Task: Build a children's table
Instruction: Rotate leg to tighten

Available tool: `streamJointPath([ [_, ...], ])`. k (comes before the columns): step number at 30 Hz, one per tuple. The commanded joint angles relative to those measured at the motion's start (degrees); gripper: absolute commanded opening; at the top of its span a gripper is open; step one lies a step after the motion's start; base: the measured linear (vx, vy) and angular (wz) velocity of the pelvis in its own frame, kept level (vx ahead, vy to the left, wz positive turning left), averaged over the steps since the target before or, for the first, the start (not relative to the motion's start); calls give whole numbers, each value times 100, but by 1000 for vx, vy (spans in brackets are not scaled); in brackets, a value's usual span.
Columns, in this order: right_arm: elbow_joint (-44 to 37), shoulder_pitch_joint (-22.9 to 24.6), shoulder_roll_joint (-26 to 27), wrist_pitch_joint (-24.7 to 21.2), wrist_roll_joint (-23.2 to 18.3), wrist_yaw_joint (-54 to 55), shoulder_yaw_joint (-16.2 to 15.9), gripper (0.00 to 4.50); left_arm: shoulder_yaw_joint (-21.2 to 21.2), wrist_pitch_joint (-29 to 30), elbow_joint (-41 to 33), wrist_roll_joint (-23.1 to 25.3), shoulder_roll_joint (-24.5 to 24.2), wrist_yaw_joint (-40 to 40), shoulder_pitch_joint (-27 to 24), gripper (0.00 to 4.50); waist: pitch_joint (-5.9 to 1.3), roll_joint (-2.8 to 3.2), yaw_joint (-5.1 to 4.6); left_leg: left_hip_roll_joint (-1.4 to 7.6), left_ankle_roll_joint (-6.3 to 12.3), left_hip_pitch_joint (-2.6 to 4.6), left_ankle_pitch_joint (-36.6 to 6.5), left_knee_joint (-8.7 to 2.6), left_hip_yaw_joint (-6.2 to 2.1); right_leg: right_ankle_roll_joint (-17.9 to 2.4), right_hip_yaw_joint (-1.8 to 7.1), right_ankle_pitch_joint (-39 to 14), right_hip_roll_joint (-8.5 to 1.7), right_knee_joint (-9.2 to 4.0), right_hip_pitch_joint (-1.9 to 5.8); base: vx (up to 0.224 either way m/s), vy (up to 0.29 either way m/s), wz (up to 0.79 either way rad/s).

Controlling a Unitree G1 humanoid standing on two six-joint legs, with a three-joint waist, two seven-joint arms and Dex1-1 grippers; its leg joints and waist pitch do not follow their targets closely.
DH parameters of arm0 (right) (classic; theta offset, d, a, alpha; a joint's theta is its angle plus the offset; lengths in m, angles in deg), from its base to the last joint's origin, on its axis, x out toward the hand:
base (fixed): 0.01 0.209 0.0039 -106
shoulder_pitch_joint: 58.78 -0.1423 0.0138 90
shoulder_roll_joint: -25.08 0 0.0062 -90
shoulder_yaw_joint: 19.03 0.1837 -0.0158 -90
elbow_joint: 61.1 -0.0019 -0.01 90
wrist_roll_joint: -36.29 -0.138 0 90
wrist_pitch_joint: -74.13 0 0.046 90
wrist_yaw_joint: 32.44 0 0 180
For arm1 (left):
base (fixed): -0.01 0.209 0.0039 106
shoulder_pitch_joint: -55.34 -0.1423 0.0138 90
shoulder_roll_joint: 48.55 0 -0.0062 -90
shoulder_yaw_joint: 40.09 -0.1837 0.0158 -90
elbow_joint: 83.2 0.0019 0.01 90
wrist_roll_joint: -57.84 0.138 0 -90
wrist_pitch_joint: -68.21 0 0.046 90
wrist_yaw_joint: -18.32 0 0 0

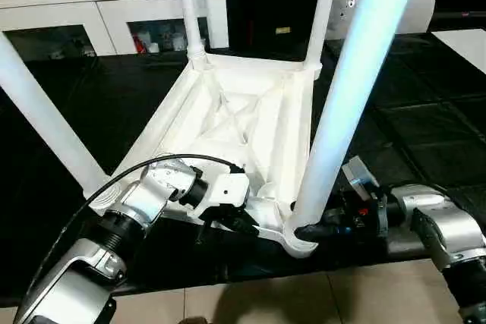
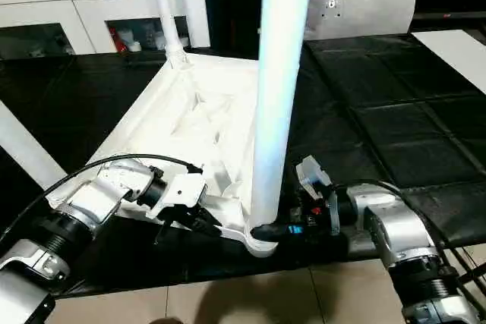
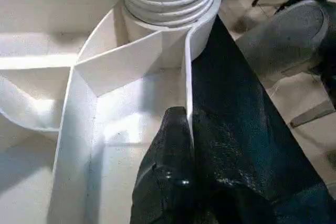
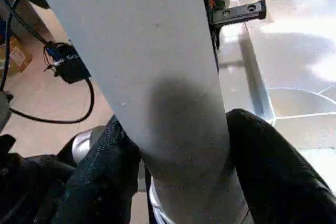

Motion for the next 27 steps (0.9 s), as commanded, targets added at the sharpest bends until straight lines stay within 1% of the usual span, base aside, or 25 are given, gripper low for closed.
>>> streamJointPath([
  [1, -76, 0, 174, -231, -122, 341, 78, 228, 33, 175, -184, -115, 106, 99, 6, 0, -373, -114, -21, 299, 584, -7, -167, -411, -81, -537, 402, -1733, -449, -395, 386, 0, 0, 0],
  [3, -36, -39, 396, -256, 27, 876, 140, 223, 99, 429, -257, -111, 184, 347, -32, 0, -328, -104, -73, 281, 431, 33, -485, -443, -77, -387, 378, -2274, -443, -482, 371, 0, 0, 0],
  [4, 37, -105, 616, -232, 181, 1428, 222, 223, 167, 625, -296, -89, 292, 631, -55, 0, -305, -115, -119, 247, 336, 52, -653, -449, -71, -275, 356, -2594, -433, -539, 364, 0, 0, 0],
  [5, 37, -105, 616, -232, 181, 1428, 222, 221, 167, 625, -296, -89, 292, 631, -55, 0, -288, -114, -146, 232, 286, 68, -731, -454, -73, -214, 340, -2762, -430, -575, 356, 0, 0, 0],
  [6, 84, -150, 766, -221, 284, 1806, 281, 217, 213, 755, -322, -75, 368, 826, -70, 0, -281, -129, -207, 189, 232, 72, -840, -448, -81, -67, 301, -3053, -424, -631, 376, 0, 0, 0],
  [7, 84, -150, 766, -221, 284, 1806, 281, 215, 213, 755, -322, -75, 368, 826, -70, 0, -282, -128, -242, 184, 214, 58, -855, -445, -85, -14, 294, -3101, -423, -629, 386, 0, 0, 0],
  [8, 141, -223, 978, -241, 450, 2417, 360, 213, 296, 977, -389, -53, 531, 1193, -91, 0, -284, -107, -298, 179, 220, 55, -885, -446, -103, 43, 277, -3129, -416, -653, 379, 0, 0, 0],
  [9, 215, -316, 1211, -300, 606, 3094, 454, 212, 390, 1257, -453, 17, 745, 1658, -93, 0, -275, -125, -404, 173, 196, 33, -935, -442, -110, 56, 250, -3127, -396, -662, 376, 0, 0, 0],
  [10, 215, -316, 1211, -300, 606, 3094, 454, 212, 390, 1257, -453, 17, 745, 1658, -93, 0, -273, -125, -514, 165, 142, 17, -962, -436, -126, 79, 221, -3146, -393, -670, 387, 0, 0, 0],
  [11, 288, -399, 1403, -372, 727, 3680, 553, 211, 453, 1465, -525, 78, 911, 2008, -99, 0, -287, -118, -553, 160, 125, 10, -962, -427, -137, 86, 212, -3138, -402, -661, 404, 0, 0, 0],
  [12, 404, -497, 1596, -411, 851, 4319, 692, 211, 543, 1685, -590, 136, 1117, 2436, -97, 0, -280, -116, -663, 158, 110, -24, -939, -425, -147, 88, 203, -3089, -394, -664, 412, 0, 0, 0],
  [13, 478, -554, 1702, -429, 917, 4678, 781, 211, 593, 1805, -627, 169, 1233, 2679, -95, 0, -297, -109, -744, 129, 150, -5, -979, -398, -139, 90, 179, -3104, -397, -696, 400, 0, 0, 0],
  [14, 522, -583, 1794, -394, 995, 4936, 844, 211, 649, 1903, -658, 185, 1380, 2944, -93, 0, -308, -128, -783, 116, 193, -36, -938, -398, -145, 83, 173, -3051, -400, -690, 427, 0, 0, 0],
  [15, 522, -583, 1794, -394, 995, 4936, 844, 211, 649, 1903, -658, 185, 1380, 2944, -93, 0, -329, -112, -811, 119, 289, -59, -822, -395, -142, 44, 202, -2838, -399, -668, 432, 0, 0, 0],
  [16, 535, -588, 1855, -347, 1021, 5052, 882, 211, 694, 1974, -670, 191, 1491, 3138, -89, 0, -348, -126, -842, 122, 409, -72, -683, -389, -136, -51, 237, -2569, -394, -635, 431, 0, 0, 0],
  [17, 492, -556, 1902, -257, 988, 5014, 893, 211, 709, 1993, -663, 210, 1594, 3296, -81, 0, -353, -134, -845, 128, 464, -80, -606, -389, -137, -111, 251, -2438, -395, -616, 433, 65, -8, 10],
  [18, 474, -544, 1910, -234, 983, 4997, 890, 262, 711, 1994, -659, 216, 1621, 3338, -77, 0, -362, -124, -842, 142, 521, -76, -547, -385, -132, -178, 265, -2300, -395, -592, 423, 0, 0, 0],
  [19, 369, -470, 1944, -139, 1004, 4931, 879, 275, 707, 2013, -667, 266, 1725, 3481, -68, 0, -400, -119, -824, 168, 699, -106, -240, -372, -144, -372, 292, -1761, -395, -491, 451, 50, -14, 5],
  [20, 365, -467, 1945, -137, 1007, 4930, 878, 275, 706, 2014, -668, 269, 1728, 3484, -68, 0, -414, -118, -801, 180, 758, -108, -101, -365, -149, -435, 302, -1541, -399, -456, 452, 0, 0, 0],
  [21, 265, -401, 1938, -163, 949, 4817, 885, 285, 703, 2014, -681, 307, 1721, 3488, -64, 0, -432, -106, -767, 202, 896, -122, 197, -351, -161, -567, 320, -1114, -404, -385, 457, 0, 0, 0],
  [22, 265, -401, 1938, -163, 949, 4817, 885, 298, 703, 2014, -681, 307, 1721, 3488, -64, 0, -436, -106, -734, 205, 961, -111, 298, -337, -150, -625, 331, -963, -403, -368, 441, 0, 0, 0],
  [23, 208, -365, 1903, -163, 925, 4742, 881, 298, 687, 1955, -675, 332, 1677, 3446, -61, 0, -430, -102, -677, 211, 1052, -106, 415, -331, -141, -709, 342, -822, -410, -339, 434, 0, 0, 0],
  [24, 173, -343, 1880, -161, 914, 4705, 876, 318, 676, 1917, -672, 352, 1648, 3419, -59, 0, -420, -102, -638, 206, 1101, -108, 446, -326, -130, -732, 346, -809, -408, -331, 432, 0, 0, 0],
  [25, 143, -316, 1823, -124, 892, 4640, 874, 324, 657, 1865, -674, 371, 1589, 3380, -63, 0, -412, -92, -608, 212, 1095, -97, 379, -333, -126, -720, 341, -928, -412, -348, 433, 0, 0, 0],
  [27, 127, -302, 1792, -102, 878, 4612, 871, 343, 646, 1843, -679, 381, 1560, 3364, -67, 0, -400, -97, -580, 218, 1033, -80, 245, -344, -117, -666, 343, -1136, -411, -375, 426, 0, 0, 0],
])
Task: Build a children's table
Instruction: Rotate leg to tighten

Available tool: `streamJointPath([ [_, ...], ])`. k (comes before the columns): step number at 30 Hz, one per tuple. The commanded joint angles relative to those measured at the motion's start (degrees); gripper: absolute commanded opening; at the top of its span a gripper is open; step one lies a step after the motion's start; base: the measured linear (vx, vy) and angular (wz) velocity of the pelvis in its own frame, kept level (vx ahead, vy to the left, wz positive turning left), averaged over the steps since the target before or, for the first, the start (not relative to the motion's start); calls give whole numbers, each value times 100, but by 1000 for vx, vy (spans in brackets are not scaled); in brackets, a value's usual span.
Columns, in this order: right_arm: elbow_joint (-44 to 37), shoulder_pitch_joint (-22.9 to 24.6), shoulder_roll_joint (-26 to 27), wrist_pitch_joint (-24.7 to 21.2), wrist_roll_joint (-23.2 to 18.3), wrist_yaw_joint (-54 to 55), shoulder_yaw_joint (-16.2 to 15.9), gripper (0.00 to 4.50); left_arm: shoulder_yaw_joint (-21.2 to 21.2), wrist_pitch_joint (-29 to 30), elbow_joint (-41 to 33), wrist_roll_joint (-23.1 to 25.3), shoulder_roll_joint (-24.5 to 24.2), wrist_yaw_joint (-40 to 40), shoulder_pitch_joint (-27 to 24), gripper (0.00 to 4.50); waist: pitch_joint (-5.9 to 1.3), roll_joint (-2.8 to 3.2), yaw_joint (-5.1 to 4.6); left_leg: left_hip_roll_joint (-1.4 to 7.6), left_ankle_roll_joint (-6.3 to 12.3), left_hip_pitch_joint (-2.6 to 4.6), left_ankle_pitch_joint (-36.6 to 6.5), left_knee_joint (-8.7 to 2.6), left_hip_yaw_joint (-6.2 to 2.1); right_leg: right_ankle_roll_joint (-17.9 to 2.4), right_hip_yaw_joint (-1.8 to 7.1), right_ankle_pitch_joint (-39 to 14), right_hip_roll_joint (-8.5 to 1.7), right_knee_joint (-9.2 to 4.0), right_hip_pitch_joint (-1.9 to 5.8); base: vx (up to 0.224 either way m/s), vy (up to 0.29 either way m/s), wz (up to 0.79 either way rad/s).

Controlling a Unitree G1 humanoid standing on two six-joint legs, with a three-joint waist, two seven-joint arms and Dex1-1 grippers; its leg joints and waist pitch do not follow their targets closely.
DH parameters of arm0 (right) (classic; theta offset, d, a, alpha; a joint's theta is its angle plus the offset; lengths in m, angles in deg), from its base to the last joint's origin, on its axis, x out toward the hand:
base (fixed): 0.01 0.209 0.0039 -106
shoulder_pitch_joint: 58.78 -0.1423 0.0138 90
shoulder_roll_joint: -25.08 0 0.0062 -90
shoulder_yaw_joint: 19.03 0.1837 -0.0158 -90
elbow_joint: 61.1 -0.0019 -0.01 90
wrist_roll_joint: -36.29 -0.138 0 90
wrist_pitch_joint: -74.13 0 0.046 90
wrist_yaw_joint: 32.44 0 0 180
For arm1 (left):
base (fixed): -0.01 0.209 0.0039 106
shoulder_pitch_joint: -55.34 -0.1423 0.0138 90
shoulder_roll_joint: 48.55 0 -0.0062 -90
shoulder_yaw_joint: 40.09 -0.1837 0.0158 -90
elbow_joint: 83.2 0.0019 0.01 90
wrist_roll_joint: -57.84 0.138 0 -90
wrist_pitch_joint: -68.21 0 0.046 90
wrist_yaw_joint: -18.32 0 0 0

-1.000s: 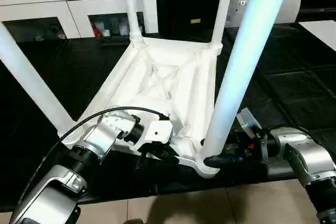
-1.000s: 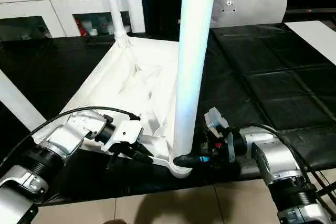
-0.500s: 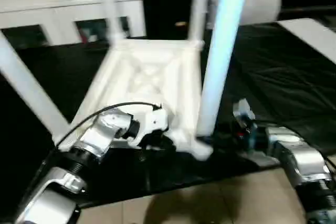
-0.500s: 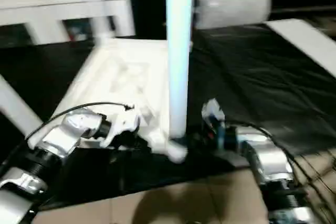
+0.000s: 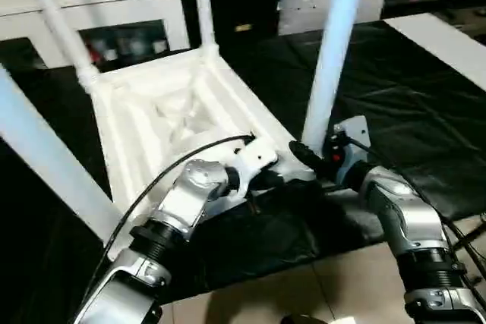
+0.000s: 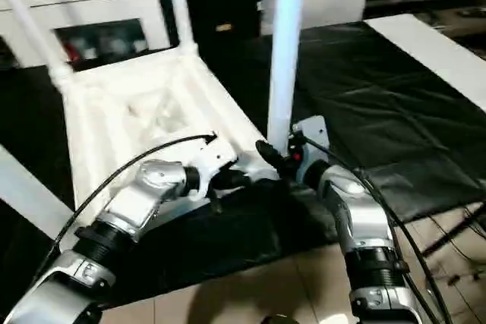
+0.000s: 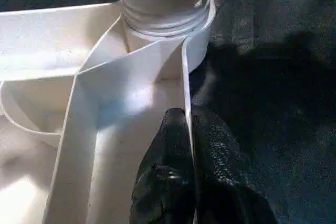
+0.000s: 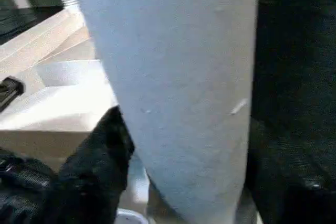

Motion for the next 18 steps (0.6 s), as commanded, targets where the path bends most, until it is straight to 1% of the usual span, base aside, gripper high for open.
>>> streamJointPath([
  [1, -94, 91, 19, -24, -149, -256, -273, 355, -104, -279, -319, -92, 26, -182, 61, 0, -393, -97, 55, 218, 1005, -59, 212, -319, -97, -623, 378, -1211, -416, -373, 453, 0, 0, 0],
  [2, -187, 174, -254, 76, -313, -771, -276, 363, -129, -507, -242, -127, -178, -467, 65, 0, -388, -96, 95, 223, 937, -36, 126, -328, -99, -559, 373, -1362, -411, -401, 453, 0, 0, 0],
  [3, -187, 174, -254, 76, -313, -771, -276, 368, -129, -507, -242, -127, -178, -467, 65, 0, -377, -99, 108, 225, 938, -33, -20, -335, -89, -512, 383, -1471, -408, -415, 447, 0, 0, 0],
  [4, -214, 196, -328, 92, -360, -924, -276, 376, -131, -581, -213, -142, -231, -553, 69, 0, -371, -86, 127, 243, 886, -29, -75, -347, -94, -510, 389, -1528, -420, -415, 438, 0, 0, 0],
  [5, -262, 238, -471, 130, -399, -1193, -309, 387, -140, -674, -158, -162, -320, -692, 81, 0, -374, -86, 140, 242, 863, -22, -113, -348, -91, -508, 385, -1563, -417, -424, 434, 0, 0, 0],
  [6, -276, 250, -511, 141, -407, -1268, -320, 399, -143, -698, -142, -166, -345, -730, 85, 0, -368, -104, 169, 240, 824, -19, -159, -352, -92, -479, 384, -1635, -415, -430, 436, 0, 0, 0],
  [8, -373, 325, -730, 125, -451, -1684, -372, 413, -191, -931, -60, -207, -513, -1038, 105, 0, -364, -102, 207, 243, 797, -12, -214, -358, -93, -451, 395, -1693, -417, -434, 429, 0, 0, 0],
  [9, -473, 365, -898, 41, -562, -2007, -351, 413, -236, -1104, 23, -220, -676, -1295, 144, 0, -363, -92, 225, 256, 782, 6, -229, -359, -87, -465, 406, -1682, -423, -430, 413, 0, 0, 0],
  [10, -481, 368, -912, 33, -573, -2034, -348, 428, -240, -1119, 30, -221, -690, -1316, 148, 0, -368, -85, 241, 245, 793, -3, -233, -356, -94, -461, 401, -1658, -419, -425, 421, 0, 0, 0],
  [11, -523, 377, -1007, 54, -593, -2195, -365, 428, -268, -1191, 65, -246, -772, -1484, 166, 0, -375, -70, 265, 266, 795, 6, -192, -358, -95, -485, 414, -1552, -427, -401, 416, 0, 0, 0],
  [12, -523, 377, -1007, 54, -593, -2195, -365, 441, -268, -1191, 65, -246, -772, -1484, 166, 0, -383, -78, 284, 274, 798, -1, -133, -354, -92, -516, 415, -1444, -428, -388, 422, 0, 0, 0],
  [13, -625, 420, -1283, 184, -600, -2643, -516, 441, -360, -1442, 129, -288, -953, -1889, 196, 0, -385, -35, 318, 277, 786, 8, -76, -353, -103, -557, 411, -1374, -430, -373, 409, 0, 0, 0],
  [14, -625, 420, -1283, 184, -600, -2643, -516, 441, -360, -1442, 129, -288, -953, -1889, 196, 0, -385, -55, 327, 264, 807, 12, -106, -345, -89, -550, 404, -1379, -409, -391, 410, 0, 0, 0],
  [15, -688, 449, -1427, 269, -596, -2882, -606, 441, -409, -1574, 148, -306, -1038, -2090, 201, 0, -387, -66, 353, 274, 801, 3, -90, -347, -84, -574, 421, -1316, -429, -358, 423, 0, 0, 0],
  [17, -709, 457, -1589, 296, -666, -3270, -697, 441, -499, -1797, 160, -329, -1170, -2436, 193, 0, -392, -67, 393, 279, 814, -4, -85, -344, -88, -548, 420, -1302, -436, -356, 427, 0, 0, 0],
  [18, -661, 435, -1646, 374, -697, -3459, -705, 441, -549, -1939, 170, -350, -1245, -2645, 184, 0, -390, -86, 414, 275, 838, -10, -99, -342, -81, -550, 418, -1317, -435, -359, 425, 0, 0, 0],
])
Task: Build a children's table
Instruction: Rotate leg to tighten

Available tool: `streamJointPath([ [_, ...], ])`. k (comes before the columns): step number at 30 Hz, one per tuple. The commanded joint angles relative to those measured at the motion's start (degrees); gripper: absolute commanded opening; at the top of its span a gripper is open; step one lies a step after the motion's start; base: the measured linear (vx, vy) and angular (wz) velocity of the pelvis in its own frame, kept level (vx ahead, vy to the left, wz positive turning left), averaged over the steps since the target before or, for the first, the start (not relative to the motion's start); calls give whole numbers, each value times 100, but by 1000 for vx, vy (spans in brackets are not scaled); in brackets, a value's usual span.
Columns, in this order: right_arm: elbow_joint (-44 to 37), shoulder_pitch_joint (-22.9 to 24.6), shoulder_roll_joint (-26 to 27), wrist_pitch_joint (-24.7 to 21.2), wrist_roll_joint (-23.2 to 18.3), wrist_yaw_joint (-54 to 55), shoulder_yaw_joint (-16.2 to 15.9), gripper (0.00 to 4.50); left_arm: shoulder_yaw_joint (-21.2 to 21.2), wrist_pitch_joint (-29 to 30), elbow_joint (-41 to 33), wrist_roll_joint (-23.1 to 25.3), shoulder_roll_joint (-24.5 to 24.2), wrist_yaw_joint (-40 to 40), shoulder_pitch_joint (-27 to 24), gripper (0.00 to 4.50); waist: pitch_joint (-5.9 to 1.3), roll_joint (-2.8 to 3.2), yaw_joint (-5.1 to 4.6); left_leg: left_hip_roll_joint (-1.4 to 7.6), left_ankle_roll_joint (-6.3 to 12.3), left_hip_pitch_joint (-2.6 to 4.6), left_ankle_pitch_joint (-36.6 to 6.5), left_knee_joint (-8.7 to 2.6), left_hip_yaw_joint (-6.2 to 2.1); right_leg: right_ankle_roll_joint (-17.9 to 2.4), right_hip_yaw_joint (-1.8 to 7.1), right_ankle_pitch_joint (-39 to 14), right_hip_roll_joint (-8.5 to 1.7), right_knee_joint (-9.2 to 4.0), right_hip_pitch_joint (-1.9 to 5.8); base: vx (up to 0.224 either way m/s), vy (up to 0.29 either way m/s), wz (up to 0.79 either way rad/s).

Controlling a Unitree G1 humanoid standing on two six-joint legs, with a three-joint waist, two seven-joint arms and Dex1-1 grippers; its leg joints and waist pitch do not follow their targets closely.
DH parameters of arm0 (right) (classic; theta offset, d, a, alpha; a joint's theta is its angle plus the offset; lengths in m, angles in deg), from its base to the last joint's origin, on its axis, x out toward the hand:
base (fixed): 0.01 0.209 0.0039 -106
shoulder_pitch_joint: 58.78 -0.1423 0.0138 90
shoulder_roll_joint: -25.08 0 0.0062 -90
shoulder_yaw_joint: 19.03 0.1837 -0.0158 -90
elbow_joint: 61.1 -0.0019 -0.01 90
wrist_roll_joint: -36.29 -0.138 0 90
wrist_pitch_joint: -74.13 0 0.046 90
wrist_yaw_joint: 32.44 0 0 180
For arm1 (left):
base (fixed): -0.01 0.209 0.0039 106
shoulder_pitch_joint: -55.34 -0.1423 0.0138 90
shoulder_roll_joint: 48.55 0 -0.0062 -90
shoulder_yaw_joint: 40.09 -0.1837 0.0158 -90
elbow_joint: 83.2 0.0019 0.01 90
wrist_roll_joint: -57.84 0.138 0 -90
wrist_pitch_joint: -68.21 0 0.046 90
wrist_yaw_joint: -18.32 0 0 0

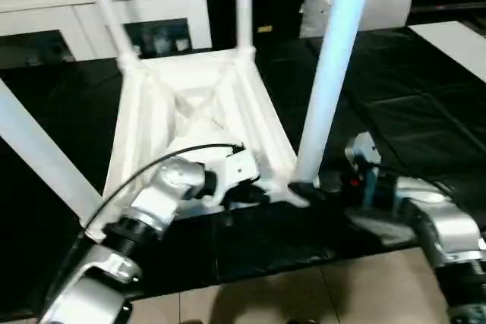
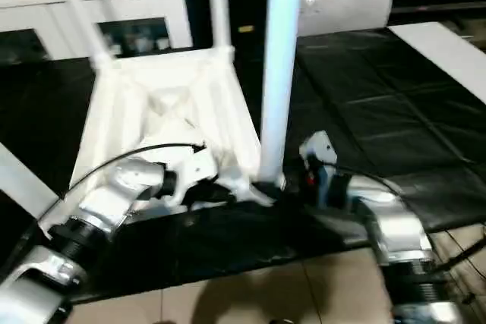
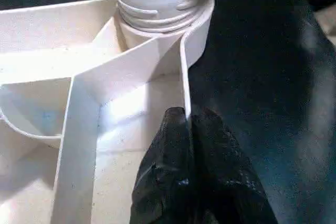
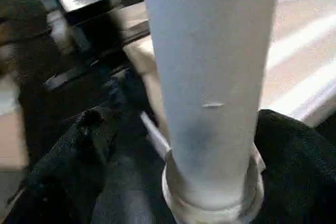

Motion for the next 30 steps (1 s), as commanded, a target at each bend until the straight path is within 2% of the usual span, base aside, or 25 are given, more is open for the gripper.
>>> streamJointPath([
  [1, -51, -23, -70, 140, -100, -371, -62, 427, -242, -422, -135, -111, -51, -588, 130, 0, -402, -75, 24, 285, 826, 4, -94, -375, -89, -581, 407, -1356, -436, -346, 405, 0, 0, 0],
  [3, -33, -34, -105, 95, -161, -513, -69, 427, -269, -484, -152, -166, -99, -770, 114, 0, -401, -70, 73, 303, 789, 22, -76, -377, -84, -610, 414, -1378, -437, -349, 388, 0, 0, 0],
  [5, -36, -52, -222, -74, -242, -872, -144, 398, -328, -582, -153, -244, -180, -1074, 108, 0, -404, -85, 110, 313, 780, 24, -63, -382, -83, -639, 416, -1344, -437, -339, 394, 0, 0, 0],
  [7, -25, -71, -298, -145, -282, -1049, -219, 387, -375, -659, -118, -262, -225, -1232, 124, 0, -403, -75, 159, 333, 778, 32, -60, -385, -87, -667, 426, -1310, -444, -329, 385, 0, 0, 0],
  [9, 67, -131, -349, -140, -271, -1173, -304, 380, -448, -773, -55, -251, -281, -1419, 156, 0, -406, -86, 194, 322, 747, 34, -52, -383, -79, -658, 430, -1317, -451, -326, 385, 0, 0, 0],
  [11, 301, -256, -324, -82, -218, -1245, -374, 347, -512, -854, 3, -212, -324, -1542, 189, 0, -399, -85, 196, 307, 694, 27, -113, -390, -74, -635, 419, -1455, -450, -347, 390, 0, 0, 0],
  [13, 974, -543, -138, 193, -18, -1348, -472, 344, -545, -981, 93, -192, -330, -1658, 242, 0, -402, -88, 197, 300, 641, 19, -166, -389, -73, -599, 416, -1527, -451, -351, 402, 0, 0, 0],
  [14, 1356, -691, -28, 357, 89, -1389, -514, 330, -550, -1012, 124, -193, -319, -1693, 267, 0, -393, -84, 160, 273, 613, 2, -247, -392, -65, -589, 394, -1643, -440, -373, 401, 0, 0, 0],
  [16, 1917, -889, 118, 607, 221, -1441, -563, 308, -557, -1033, 151, -201, -302, -1733, 295, 0, -374, -87, 121, 260, 508, 29, -471, -406, -55, -517, 382, -2008, -440, -432, 396, 0, 0, 0],
  [18, 2450, -1036, 220, 875, 309, -1489, -607, 304, -571, -1057, 169, -213, -290, -1763, 310, 0, -358, -90, 80, 259, 456, 44, -547, -418, -63, -463, 371, -2167, -427, -465, 405, 0, 0, 0],
  [20, 3002, -1140, 308, 1166, 403, -1538, -657, 293, -583, -1082, 182, -217, -278, -1787, 315, 0, -372, -76, 45, 269, 444, 50, -574, -417, -68, -495, 375, -2156, -435, -451, 409, 0, 0, 0],
  [21, 3210, -1168, 340, 1275, 445, -1554, -676, 274, -588, -1087, 182, -218, -274, -1794, 313, 0, -371, -74, 25, 272, 444, 38, -590, -416, -69, -545, 373, -2120, -437, -446, 413, 0, 0, 0],
  [24, 3634, -1079, 340, 1644, 496, -1643, -677, 261, -608, -1117, 201, -220, -272, -1815, 307, 0, -359, -73, 10, 285, 510, 56, -635, -423, -68, -555, 383, -2103, -425, -443, 409, 0, 0, 0],
  [26, 3750, -1086, 337, 1726, 499, -1685, -672, 257, -611, -1129, 213, -220, -271, -1819, 309, 0, -357, -70, 6, 286, 499, 72, -696, -430, -66, -567, 385, -2191, -425, -459, 412, 0, 0, 0],
  [29, 4270, -1166, 308, 2124, 508, -1924, -589, 255, -586, -1079, 215, -260, -257, -1811, 282, 0, -368, -65, 6, 304, 504, 73, -704, -433, -70, -653, 393, -2082, -432, -440, 413, 0, 0, 0],
  [30, 4270, -1166, 308, 2124, 508, -1924, -589, 253, -586, -1079, 215, -260, -257, -1811, 282, 0, -373, -66, 13, 312, 510, 75, -677, -437, -76, -683, 398, -1998, -428, -431, 416, 0, 0, 0],
])
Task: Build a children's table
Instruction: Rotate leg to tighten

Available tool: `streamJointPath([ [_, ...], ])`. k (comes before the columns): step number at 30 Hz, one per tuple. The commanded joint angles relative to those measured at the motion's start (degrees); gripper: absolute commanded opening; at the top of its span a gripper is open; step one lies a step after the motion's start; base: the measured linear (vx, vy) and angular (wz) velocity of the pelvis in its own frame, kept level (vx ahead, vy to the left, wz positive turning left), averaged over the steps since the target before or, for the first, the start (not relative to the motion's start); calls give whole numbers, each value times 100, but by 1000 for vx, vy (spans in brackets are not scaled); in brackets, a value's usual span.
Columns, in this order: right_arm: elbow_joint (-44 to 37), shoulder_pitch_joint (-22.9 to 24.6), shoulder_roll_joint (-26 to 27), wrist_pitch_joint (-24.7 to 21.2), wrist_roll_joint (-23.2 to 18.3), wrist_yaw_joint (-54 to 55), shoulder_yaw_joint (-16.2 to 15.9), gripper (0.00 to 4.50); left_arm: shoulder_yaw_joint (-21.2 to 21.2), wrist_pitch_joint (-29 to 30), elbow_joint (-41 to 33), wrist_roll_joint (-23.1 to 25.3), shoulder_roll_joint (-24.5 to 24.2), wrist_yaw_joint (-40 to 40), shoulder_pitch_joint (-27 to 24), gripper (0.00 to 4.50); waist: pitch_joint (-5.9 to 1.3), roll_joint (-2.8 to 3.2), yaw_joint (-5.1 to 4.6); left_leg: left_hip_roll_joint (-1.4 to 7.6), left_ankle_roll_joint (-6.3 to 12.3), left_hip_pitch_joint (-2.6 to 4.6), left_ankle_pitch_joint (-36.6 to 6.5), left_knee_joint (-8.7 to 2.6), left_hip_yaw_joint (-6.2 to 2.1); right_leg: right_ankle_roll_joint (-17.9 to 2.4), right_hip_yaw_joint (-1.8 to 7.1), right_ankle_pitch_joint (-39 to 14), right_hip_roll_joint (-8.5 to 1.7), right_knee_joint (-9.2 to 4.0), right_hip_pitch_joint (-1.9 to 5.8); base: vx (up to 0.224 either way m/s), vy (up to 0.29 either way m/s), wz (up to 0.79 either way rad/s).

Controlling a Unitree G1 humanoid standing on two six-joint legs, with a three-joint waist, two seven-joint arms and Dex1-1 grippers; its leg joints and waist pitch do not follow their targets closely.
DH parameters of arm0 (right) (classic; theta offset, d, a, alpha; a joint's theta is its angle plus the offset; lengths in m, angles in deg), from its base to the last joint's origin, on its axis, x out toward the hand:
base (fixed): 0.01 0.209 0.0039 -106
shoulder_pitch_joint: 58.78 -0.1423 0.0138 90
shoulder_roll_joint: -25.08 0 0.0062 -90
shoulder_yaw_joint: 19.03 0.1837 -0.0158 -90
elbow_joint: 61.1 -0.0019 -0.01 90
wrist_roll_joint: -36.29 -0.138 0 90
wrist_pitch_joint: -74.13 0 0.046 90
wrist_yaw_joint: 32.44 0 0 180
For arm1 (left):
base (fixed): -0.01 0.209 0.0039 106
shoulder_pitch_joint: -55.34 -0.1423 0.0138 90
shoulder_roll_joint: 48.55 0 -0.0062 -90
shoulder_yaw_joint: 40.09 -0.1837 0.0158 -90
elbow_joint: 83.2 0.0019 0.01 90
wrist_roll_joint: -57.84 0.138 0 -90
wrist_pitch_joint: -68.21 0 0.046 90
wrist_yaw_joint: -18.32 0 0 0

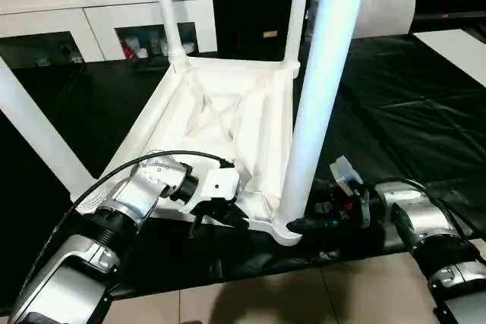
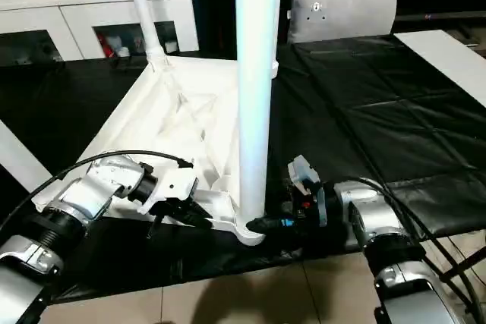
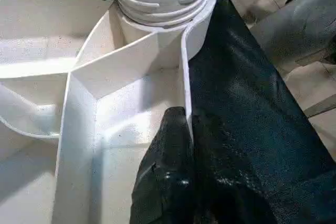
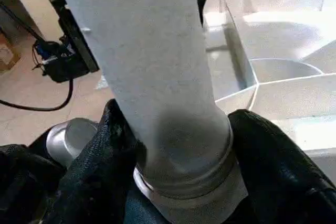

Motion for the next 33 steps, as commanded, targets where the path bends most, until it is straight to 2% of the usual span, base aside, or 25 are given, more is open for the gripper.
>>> streamJointPath([
  [1, 690, 39, -237, 182, 349, 202, 159, 252, -198, -161, -284, -204, 100, -527, 32, 0, -353, -15, -38, 323, 528, -1, -692, -447, -90, -725, 391, -1922, -433, -416, 340, 0, 0, 0],
  [2, 785, 23, -254, 244, 283, 110, 234, 251, -174, -89, -333, -238, 110, -502, -4, 0, -348, -4, -38, 322, 525, 5, -724, -448, -89, -742, 392, -1920, -430, -425, 336, 0, 0, 0],
  [3, 910, -34, -298, 338, 158, 5, 372, 251, -141, 43, -383, -223, 132, -350, -58, 0, -345, -18, -44, 322, 507, 13, -797, -452, -81, -759, 391, -1955, -431, -427, 340, 0, 0, 0],
  [4, 911, -35, -299, 340, 156, 4, 373, 251, -141, 44, -383, -222, 132, -348, -59, 0, -339, -19, -43, 319, 499, 20, -835, -452, -79, -766, 389, -2002, -428, -437, 334, 0, 0, 0],
  [6, 943, -86, -347, 481, 94, 71, 479, 251, -111, 73, -336, -132, 162, -116, -75, 0, -330, -21, -49, 301, 462, 8, -913, -455, -83, -704, 379, -2214, -432, -461, 352, 0, 0, 0],
  [8, 970, -158, -386, 522, 111, 338, 541, 251, -50, 90, -268, -80, 195, 103, -74, 0, -333, -33, -59, 289, 458, 5, -890, -448, -82, -670, 372, -2267, -426, -469, 355, 0, 0, 0],
  [10, 1189, -443, -450, 491, 79, 894, 695, 251, 192, 277, -232, -66, 287, 655, -134, 0, -338, -45, -63, 291, 480, 5, -847, -440, -78, -682, 371, -2245, -419, -458, 348, 0, 0, 0],
  [11, 1189, -443, -450, 491, 79, 894, 695, 307, 192, 277, -232, -66, 287, 655, -134, 0, -345, -59, -66, 278, 473, -4, -790, -427, -73, -681, 365, -2224, -417, -461, 356, 0, 0, 0],
  [13, 1289, -529, -400, 592, -115, 1066, 865, 323, 318, 435, -348, -118, 315, 871, -217, 0, -353, -69, -87, 268, 549, -51, -648, -421, -77, -668, 366, -2112, -419, -440, 374, 0, 0, 0],
  [14, 1164, -404, -415, 645, -201, 1003, 940, 323, 367, 499, -412, -143, 322, 954, -263, 0, -364, -68, -100, 275, 554, -47, -623, -420, -80, -676, 372, -2044, -426, -425, 376, 0, 0, 0],
  [15, 394, 117, -477, 586, -382, 856, 1059, 330, 435, 603, -514, -165, 332, 1098, -335, 0, -385, -82, -133, 265, 616, -78, -502, -407, -84, -706, 373, -1846, -419, -392, 397, 0, 0, 0],
  [16, 179, 229, -493, 525, -417, 853, 1073, 343, 442, 618, -530, -167, 332, 1115, -345, 0, -386, -74, -101, 286, 750, -64, -350, -398, -90, -704, 394, -1587, -412, -380, 381, 0, 0, 0],
  [17, -551, 604, -548, 306, -531, 851, 1121, 357, 466, 668, -580, -174, 335, 1169, -377, 0, -372, -88, -116, 282, 822, -79, -267, -395, -89, -689, 406, -1456, -379, -370, 383, 66, -14, 3],
  [18, -1480, 1025, -615, -38, -658, 921, 1163, 365, 491, 736, -650, -184, 338, 1244, -419, 0, -379, -113, -83, 300, 933, -81, -71, -395, -108, -657, 425, -1157, -373, -334, 397, 53, -9, 4],
  [19, -2256, 1349, -672, -351, -746, 1030, 1180, 370, 521, 813, -718, -191, 348, 1330, -459, 0, -401, -112, -77, 290, 1065, -97, 44, -379, -104, -719, 403, -1000, -388, -297, 389, 0, 0, 0],
  [20, -2687, 1509, -702, -549, -779, 1124, 1177, 370, 541, 877, -774, -195, 361, 1397, -495, 0, -403, -112, -54, 275, 1104, -92, 50, -375, -93, -681, 386, -1041, -383, -314, 384, 0, 0, 0],
  [21, -2979, 1611, -716, -696, -792, 1214, 1164, 382, 556, 928, -824, -204, 372, 1440, -525, 0, -383, -113, -84, 252, 1076, -135, 5, -384, -96, -586, 353, -1278, -382, -343, 403, 0, 0, 0],
  [22, -3311, 1706, -704, -843, -777, 1406, 1113, 393, 581, 996, -894, -184, 395, 1556, -566, 0, -361, -109, -110, 249, 967, -112, -92, -398, -88, -480, 350, -1581, -374, -394, 381, 0, 0, 0],
  [23, -3311, 1706, -704, -843, -777, 1406, 1113, 407, 581, 996, -894, -184, 395, 1556, -566, 0, -355, -102, -126, 232, 921, -107, -174, -400, -78, -446, 335, -1754, -369, -425, 368, 0, 0, 0],
  [24, -3776, 1817, -653, -1086, -747, 1741, 1030, 407, 630, 1098, -982, -168, 439, 1729, -625, 0, -333, -99, -138, 209, 787, -73, -353, -415, -64, -331, 332, -2164, -367, -498, 346, 0, 0, 0],
  [25, -3913, 1862, -642, -1146, -747, 1843, 1012, 419, 638, 1141, -1023, -170, 445, 1776, -648, 0, -309, -95, -155, 197, 680, -61, -470, -432, -65, -237, 325, -2442, -359, -543, 332, 0, 0, 0],
  [27, -4080, 1904, -603, -1213, -758, 1985, 1009, 439, 666, 1188, -1051, -146, 475, 1912, -669, 0, -295, -74, -167, 192, 565, -30, -692, -448, -70, -125, 316, -2729, -363, -601, 313, 0, 0, 0],
  [29, -4489, 2009, -564, -1439, -817, 2315, 1036, 445, 715, 1299, -1113, -124, 529, 2140, -707, 0, -300, -61, -175, 199, 523, -26, -741, -461, -89, -100, 319, -2707, -366, -601, 320, 0, 0, 0],
  [30, -5011, 2126, -550, -1815, -791, 2720, 1077, 448, 762, 1398, -1156, -90, 584, 2389, -731, 0, -303, -65, -189, 236, 503, -43, -679, -481, -115, -109, 340, -2444, -362, -570, 336, 0, 0, 0],
  [33, -5310, 2208, -559, -2018, -604, 3003, 1102, 448, 758, 1408, -1129, -31, 584, 2526, -721, 0, -311, -74, -225, 204, 533, -69, -631, -466, -107, -128, 342, -2299, -372, -550, 340, 0, 0, 0],
])
